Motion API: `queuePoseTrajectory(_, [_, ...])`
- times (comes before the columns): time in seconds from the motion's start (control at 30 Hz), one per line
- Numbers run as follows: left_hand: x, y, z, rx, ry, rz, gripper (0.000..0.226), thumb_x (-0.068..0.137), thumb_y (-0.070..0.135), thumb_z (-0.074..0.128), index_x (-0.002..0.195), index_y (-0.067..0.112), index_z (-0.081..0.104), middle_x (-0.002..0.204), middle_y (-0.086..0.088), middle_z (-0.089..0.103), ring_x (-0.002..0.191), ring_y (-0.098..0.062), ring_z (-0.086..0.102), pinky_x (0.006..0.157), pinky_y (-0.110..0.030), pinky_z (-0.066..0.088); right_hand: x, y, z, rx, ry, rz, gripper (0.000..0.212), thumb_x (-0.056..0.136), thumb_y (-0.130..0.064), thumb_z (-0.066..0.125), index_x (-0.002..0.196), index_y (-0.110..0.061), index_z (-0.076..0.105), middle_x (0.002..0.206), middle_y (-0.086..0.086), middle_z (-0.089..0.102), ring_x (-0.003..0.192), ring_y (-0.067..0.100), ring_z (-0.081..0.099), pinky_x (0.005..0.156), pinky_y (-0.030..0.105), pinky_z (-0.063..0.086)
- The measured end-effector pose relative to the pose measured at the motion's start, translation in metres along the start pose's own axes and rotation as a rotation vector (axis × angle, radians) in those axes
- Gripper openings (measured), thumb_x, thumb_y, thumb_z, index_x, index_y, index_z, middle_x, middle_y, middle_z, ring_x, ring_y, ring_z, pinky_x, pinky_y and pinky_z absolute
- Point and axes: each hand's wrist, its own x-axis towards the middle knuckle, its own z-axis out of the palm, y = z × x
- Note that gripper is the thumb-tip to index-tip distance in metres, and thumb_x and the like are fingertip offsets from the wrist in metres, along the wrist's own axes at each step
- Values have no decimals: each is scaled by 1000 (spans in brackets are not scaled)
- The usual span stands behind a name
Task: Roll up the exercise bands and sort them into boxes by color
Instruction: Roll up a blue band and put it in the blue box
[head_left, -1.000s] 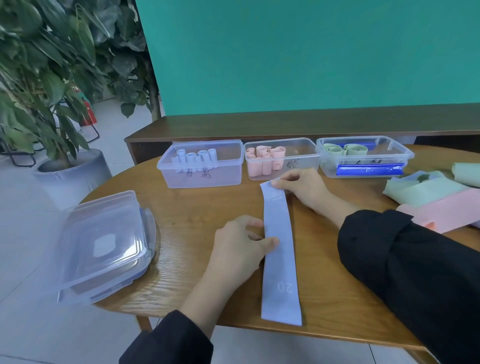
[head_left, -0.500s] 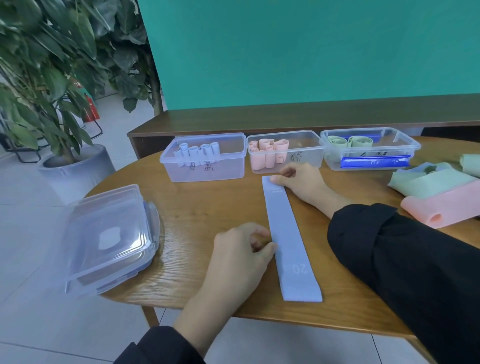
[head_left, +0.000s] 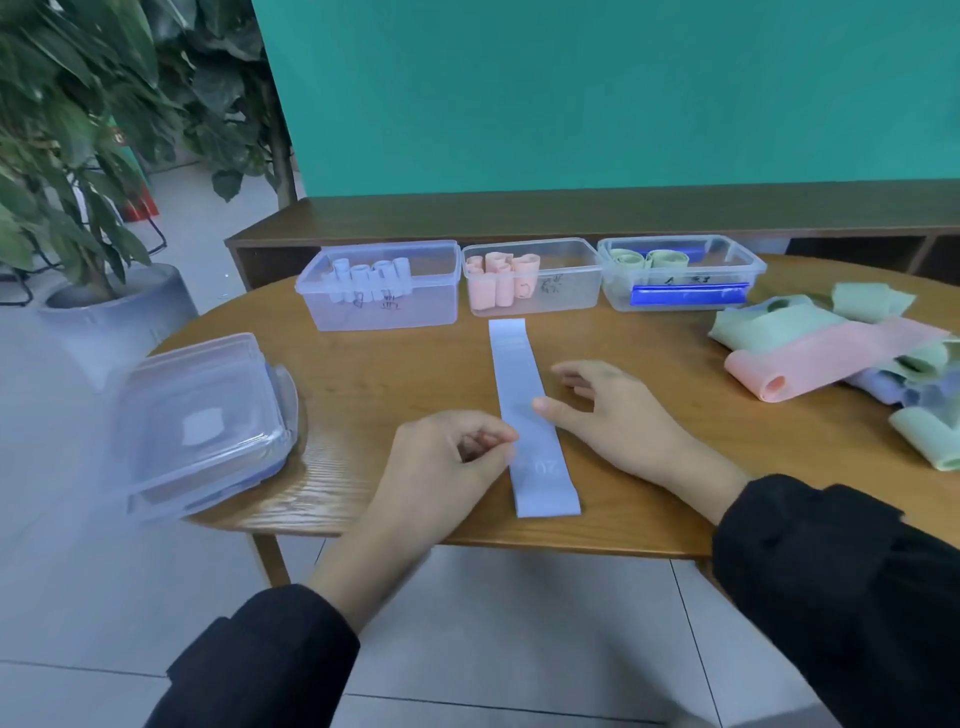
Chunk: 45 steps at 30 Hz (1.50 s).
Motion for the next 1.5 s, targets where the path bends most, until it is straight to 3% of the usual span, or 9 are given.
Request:
queuePoseTrajectory(0.1, [-11,2,-4,-50,-76,61,10,83,16,83,84,26,81,79,13,71,70,-1,62,66,-11,43,-50,-5,-10,118,-40,-28,60,83,-54,72,136,-29,57,137,-12,57,124,0,55,107,18,42])
queuePoseTrajectory(0.2, [-19,4,-9,-84,-179,107,8,81,15,84,81,22,81,84,9,72,72,-4,62,67,-15,44,-82,-9,-18,312,-74,-127,40,79,-43,75,117,-32,68,128,-19,63,123,0,58,108,19,43])
queuePoseTrajectory(0.37, [-25,2,-7,-10,-228,184,8,78,20,88,81,24,81,90,11,71,90,-8,66,76,-11,42,-89,-7,-18,172,-155,-267,13,81,-35,78,93,-31,77,116,-21,67,115,0,62,99,12,40])
queuePoseTrajectory(0.77, [-21,1,-8,102,-214,171,10,75,28,90,77,28,80,91,12,65,87,-3,62,73,-7,38,-84,-4,-12,98,-145,-286,4,81,-33,80,82,-34,76,106,-23,67,105,-1,63,90,7,40])
queuePoseTrajectory(1.0, [-18,1,-8,139,-244,141,8,84,32,81,79,28,77,97,13,59,88,-4,56,71,-8,38,-79,-8,-12,50,-185,-242,7,84,-36,74,79,-32,73,116,-21,59,112,2,59,96,13,39])
queuePoseTrajectory(1.23, [-14,5,-5,196,-218,95,11,82,32,82,79,27,72,103,13,57,86,4,54,74,-5,37,-72,-11,-13,37,-162,-157,14,83,-37,75,73,-29,68,109,-22,57,104,-2,56,86,10,37])
queuePoseTrajectory(1.4, [-12,5,-6,152,-261,129,12,85,20,80,83,29,73,98,10,59,85,0,54,74,-7,36,-69,-9,-12,114,-168,-188,12,85,-25,78,83,-30,67,109,-16,58,104,8,59,95,26,44])
queuePoseTrajectory(1.5, [-14,2,-5,153,-290,167,17,88,15,77,83,31,74,88,12,60,86,-2,56,75,-7,35,-71,-8,-11,127,-219,-289,17,91,-16,74,92,-32,72,112,-14,57,108,12,58,94,19,41])
